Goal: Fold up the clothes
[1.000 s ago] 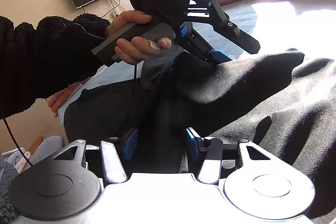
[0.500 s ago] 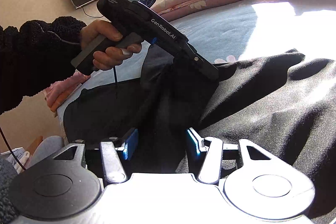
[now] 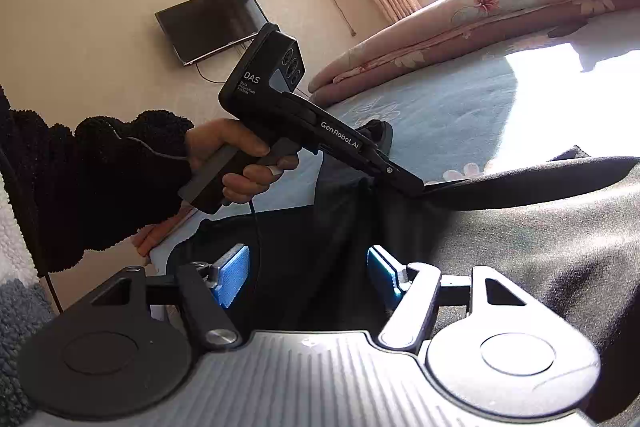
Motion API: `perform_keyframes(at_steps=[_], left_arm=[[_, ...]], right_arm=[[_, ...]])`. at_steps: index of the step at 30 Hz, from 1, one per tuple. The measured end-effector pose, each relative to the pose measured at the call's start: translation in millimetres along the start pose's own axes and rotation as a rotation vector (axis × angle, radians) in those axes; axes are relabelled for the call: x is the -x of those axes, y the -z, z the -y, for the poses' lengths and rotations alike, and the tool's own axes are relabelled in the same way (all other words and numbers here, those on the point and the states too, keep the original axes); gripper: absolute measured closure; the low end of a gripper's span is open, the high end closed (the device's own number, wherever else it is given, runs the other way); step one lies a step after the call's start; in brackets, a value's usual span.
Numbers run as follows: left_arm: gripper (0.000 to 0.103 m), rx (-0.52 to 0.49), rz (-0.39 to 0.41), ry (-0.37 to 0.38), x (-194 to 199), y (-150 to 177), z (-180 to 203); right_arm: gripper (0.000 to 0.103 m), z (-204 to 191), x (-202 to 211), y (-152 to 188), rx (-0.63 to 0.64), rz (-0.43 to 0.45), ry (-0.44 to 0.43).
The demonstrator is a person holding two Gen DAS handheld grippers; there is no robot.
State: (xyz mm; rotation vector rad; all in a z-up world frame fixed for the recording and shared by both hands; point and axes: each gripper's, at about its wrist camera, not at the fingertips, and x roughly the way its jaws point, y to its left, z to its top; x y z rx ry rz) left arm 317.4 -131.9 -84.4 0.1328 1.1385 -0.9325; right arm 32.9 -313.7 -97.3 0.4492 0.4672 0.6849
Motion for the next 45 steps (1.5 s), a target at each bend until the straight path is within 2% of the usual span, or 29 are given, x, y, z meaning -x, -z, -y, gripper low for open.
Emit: perform_keyframes(at_steps=[3,10,11,12,16,17,19,22,27,29,32,34,36,40,42,45], left_arm=[[0.097,-0.042,0.019,-0.004,-3,-3,8],[0.079,-0.148,-0.023,0.058,-30,-19,28],[0.074,-0.164,-0.040,0.061,-35,-21,31],[0.073,-0.180,-0.057,0.053,-40,-21,34],[0.078,-0.243,-0.062,0.025,-43,-17,48],[0.084,-0.262,-0.058,0.012,-42,-15,52],[0.103,-0.304,-0.038,-0.034,-38,-9,62],[0.103,-0.354,0.011,-0.082,-24,-2,78],[0.103,-0.367,0.088,-0.124,0,-6,87],[0.103,-0.345,0.080,-0.144,-4,-6,81],[0.103,-0.303,0.020,-0.142,-20,-1,71],[0.103,-0.314,0.007,-0.199,-27,5,68],[0.103,-0.270,0.009,-0.219,-29,5,59],[0.103,-0.197,0.078,-0.183,-12,3,52],[0.101,-0.207,0.106,-0.151,1,4,55],[0.098,-0.237,0.114,-0.144,12,8,61]], right_arm=[[0.033,5,-3,0,-0.016,-0.003,0.011],[0.033,5,-9,0,-0.004,-0.008,0.013],[0.033,5,-10,0,-0.004,-0.007,0.013],[0.033,5,-11,-1,-0.003,-0.006,0.013],[0.033,0,-8,-1,0.021,0.000,0.023],[0.033,-2,-7,-2,0.029,0.004,0.037],[0.033,-7,-1,-5,0.039,0.021,0.073],[0.033,-7,18,-9,0.022,0.069,0.132],[0.033,2,64,-15,-0.024,0.149,0.283],[0.033,3,77,-17,-0.039,0.184,0.336],[0.033,9,81,-19,-0.067,0.214,0.381],[0.033,14,83,-20,-0.082,0.217,0.410],[0.033,17,81,-19,-0.094,0.194,0.445],[0.033,21,66,-14,-0.120,0.113,0.457],[0.033,17,52,-9,-0.105,0.060,0.442],[0.033,9,34,-3,-0.079,0.017,0.406]])
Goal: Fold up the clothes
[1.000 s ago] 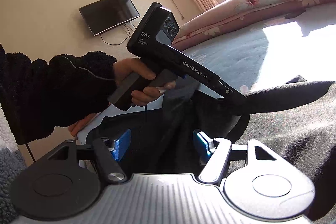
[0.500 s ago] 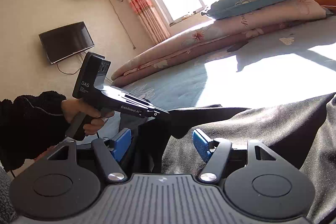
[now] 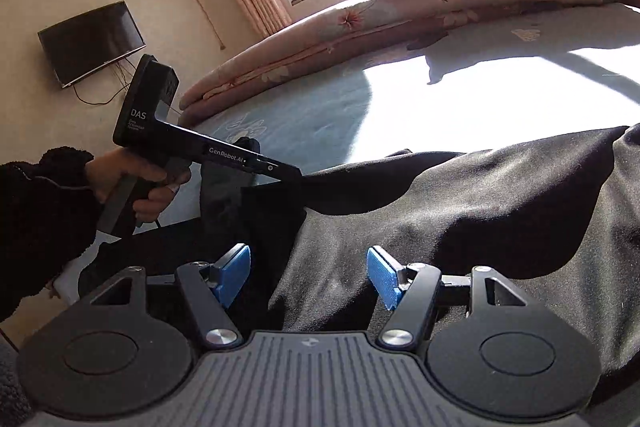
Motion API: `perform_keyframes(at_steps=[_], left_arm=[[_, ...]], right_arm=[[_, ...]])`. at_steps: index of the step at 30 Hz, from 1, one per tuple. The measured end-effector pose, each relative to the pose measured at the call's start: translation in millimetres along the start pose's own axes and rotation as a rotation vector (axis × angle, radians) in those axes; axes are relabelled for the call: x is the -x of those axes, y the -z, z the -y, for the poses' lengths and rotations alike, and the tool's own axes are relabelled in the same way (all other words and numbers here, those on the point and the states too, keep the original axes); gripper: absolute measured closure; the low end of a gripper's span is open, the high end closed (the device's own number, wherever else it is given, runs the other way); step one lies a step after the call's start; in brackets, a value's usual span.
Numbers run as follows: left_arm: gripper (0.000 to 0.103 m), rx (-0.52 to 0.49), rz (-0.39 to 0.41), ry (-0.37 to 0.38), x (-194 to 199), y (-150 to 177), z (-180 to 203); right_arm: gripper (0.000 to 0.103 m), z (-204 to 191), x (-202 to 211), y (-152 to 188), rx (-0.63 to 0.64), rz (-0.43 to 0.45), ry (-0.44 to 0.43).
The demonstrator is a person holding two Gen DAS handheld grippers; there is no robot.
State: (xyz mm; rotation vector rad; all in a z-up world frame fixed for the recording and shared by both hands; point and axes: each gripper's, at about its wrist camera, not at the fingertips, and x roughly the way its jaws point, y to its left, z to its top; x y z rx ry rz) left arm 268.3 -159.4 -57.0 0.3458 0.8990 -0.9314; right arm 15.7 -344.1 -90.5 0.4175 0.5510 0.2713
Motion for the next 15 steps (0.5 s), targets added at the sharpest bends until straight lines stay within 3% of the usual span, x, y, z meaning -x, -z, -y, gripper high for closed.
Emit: perform_keyframes(at_steps=[2,4,6,8,10,12,15], left_arm=[[0.098,-0.014,-0.019,0.061,3,4,6],[0.096,-0.019,-0.064,0.168,2,10,16],[0.091,-0.017,-0.132,0.201,-8,18,24],[0.091,-0.045,-0.199,0.089,-20,25,28],[0.093,-0.035,-0.208,-0.016,-23,28,20],[0.094,0.058,-0.188,-0.054,-13,25,5],[0.091,0.099,-0.137,-0.070,10,24,-2]], right_arm=[[0.033,-3,-4,2,-0.006,-0.013,-0.018],[0.033,-4,-6,2,0.001,-0.019,-0.011],[0.033,-3,-7,2,0.001,-0.028,-0.004],[0.033,-2,-6,2,-0.007,-0.030,0.010],[0.033,-1,-4,2,-0.012,-0.031,0.026],[0.033,-2,-1,3,-0.011,-0.032,0.039],[0.033,-3,0,5,-0.011,-0.035,0.048]])
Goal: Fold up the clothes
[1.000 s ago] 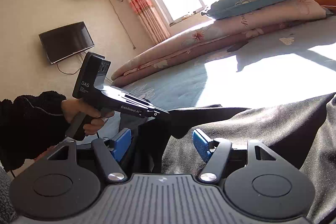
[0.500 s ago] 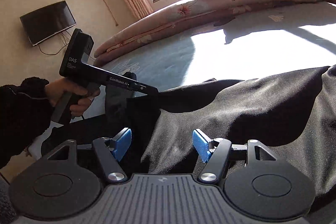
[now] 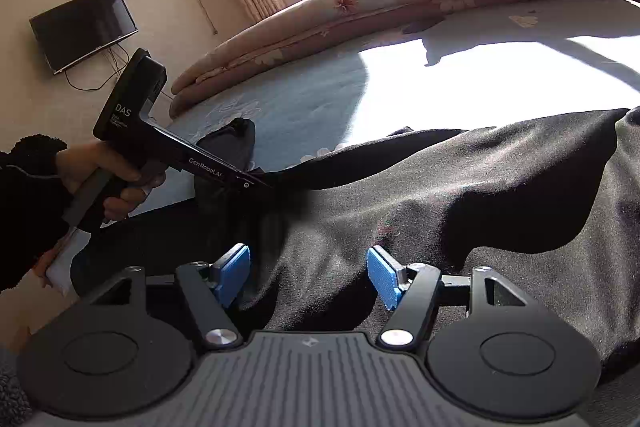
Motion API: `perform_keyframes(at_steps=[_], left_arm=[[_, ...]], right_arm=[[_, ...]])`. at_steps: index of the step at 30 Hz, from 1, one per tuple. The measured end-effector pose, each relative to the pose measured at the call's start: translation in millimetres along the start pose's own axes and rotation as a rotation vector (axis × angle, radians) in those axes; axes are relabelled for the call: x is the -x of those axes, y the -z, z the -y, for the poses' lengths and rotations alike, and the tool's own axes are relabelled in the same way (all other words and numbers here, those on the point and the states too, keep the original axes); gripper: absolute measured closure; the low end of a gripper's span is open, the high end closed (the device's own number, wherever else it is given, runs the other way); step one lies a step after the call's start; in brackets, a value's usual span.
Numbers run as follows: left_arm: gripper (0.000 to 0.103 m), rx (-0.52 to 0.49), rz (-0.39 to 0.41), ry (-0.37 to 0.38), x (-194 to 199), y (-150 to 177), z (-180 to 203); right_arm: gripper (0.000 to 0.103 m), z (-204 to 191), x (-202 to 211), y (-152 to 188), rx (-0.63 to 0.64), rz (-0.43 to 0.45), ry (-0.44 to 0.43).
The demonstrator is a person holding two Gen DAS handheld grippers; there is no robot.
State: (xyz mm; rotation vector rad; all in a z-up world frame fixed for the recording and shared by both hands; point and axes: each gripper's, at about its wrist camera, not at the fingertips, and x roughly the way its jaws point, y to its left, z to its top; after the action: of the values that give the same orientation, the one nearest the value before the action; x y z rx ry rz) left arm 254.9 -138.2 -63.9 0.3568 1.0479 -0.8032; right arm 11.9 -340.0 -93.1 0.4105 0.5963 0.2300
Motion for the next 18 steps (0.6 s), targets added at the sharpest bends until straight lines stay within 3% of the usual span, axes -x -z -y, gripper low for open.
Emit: perform_keyframes(at_steps=[5,10,14,18], left_arm=[[0.051,0.127,0.047,-0.124,40,9,-19],[0.029,0.370,0.059,-0.133,65,27,-57],[0.025,0.536,0.063,-0.074,72,43,-78],[0.024,0.633,0.073,-0.062,72,58,-86]], right_arm=[[0.033,-15,-1,5,0.027,-0.012,0.010],[0.033,-46,0,8,0.126,-0.024,0.000],[0.030,-61,2,15,0.163,-0.053,0.023],[0.029,-66,9,22,0.152,-0.057,0.025]])
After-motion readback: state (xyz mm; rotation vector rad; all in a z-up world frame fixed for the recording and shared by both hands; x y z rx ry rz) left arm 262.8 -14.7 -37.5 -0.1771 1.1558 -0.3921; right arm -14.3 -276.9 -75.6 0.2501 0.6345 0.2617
